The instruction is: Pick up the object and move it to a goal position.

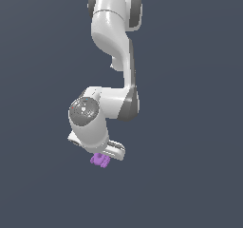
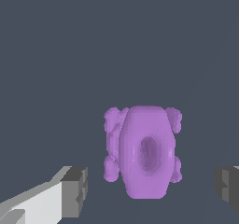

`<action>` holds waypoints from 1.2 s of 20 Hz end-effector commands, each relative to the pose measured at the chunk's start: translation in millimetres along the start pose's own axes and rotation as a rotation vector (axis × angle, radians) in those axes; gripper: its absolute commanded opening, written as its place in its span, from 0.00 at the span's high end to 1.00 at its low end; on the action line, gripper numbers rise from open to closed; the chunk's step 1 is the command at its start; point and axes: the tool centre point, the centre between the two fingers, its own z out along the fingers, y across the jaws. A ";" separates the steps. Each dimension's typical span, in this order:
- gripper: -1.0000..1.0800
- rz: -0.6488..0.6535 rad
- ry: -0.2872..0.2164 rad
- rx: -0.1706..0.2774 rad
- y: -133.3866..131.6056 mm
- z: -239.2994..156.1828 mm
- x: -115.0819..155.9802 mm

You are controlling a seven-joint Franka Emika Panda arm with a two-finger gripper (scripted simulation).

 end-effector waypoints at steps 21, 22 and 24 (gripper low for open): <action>0.04 0.010 0.001 0.001 2.3 55.3 3.0; 0.04 0.010 0.001 0.001 2.2 54.2 3.4; 0.04 0.010 0.001 0.001 2.2 52.8 3.8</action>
